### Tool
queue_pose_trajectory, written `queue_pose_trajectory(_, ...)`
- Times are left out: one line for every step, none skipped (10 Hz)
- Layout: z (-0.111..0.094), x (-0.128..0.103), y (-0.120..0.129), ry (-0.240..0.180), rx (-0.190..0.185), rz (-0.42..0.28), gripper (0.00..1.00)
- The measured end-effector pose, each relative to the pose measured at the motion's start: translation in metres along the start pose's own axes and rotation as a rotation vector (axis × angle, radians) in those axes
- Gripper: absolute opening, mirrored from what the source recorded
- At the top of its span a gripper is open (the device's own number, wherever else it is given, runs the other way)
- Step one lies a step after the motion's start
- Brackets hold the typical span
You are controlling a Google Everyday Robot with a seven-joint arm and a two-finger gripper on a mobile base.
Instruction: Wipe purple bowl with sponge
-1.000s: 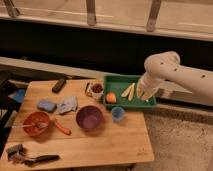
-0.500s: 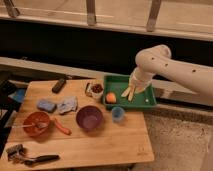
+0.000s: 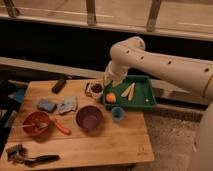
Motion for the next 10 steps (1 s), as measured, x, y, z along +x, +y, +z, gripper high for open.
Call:
queue_pose_trajectory(0.000, 0.001, 0.002, 0.000, -0.001, -0.008, 0.39)
queue_pose_trajectory(-0.001, 0.000, -0.002, -0.004, 0.006, -0.006, 0.39)
queue_pose_trajectory(0.000, 0.000, 0.000, -0.003, 0.005, -0.009, 0.39)
queue_pose_trajectory(0.000, 0.001, 0.002, -0.001, 0.000, -0.011, 0.40)
queue_pose_trajectory(-0.001, 0.001, -0.001, -0.004, -0.005, -0.014, 0.44)
queue_pose_trajectory(0.000, 0.001, 0.004, -0.004, -0.021, -0.038, 0.47)
queue_pose_trajectory(0.004, 0.001, 0.016, -0.003, -0.047, -0.073, 0.45)
queue_pose_trajectory(0.009, 0.000, 0.031, 0.002, -0.073, -0.109, 0.43)
queue_pose_trajectory(0.017, -0.002, 0.054, 0.009, -0.104, -0.155, 0.47)
queue_pose_trajectory(0.026, -0.003, 0.079, 0.017, -0.130, -0.197, 0.55)
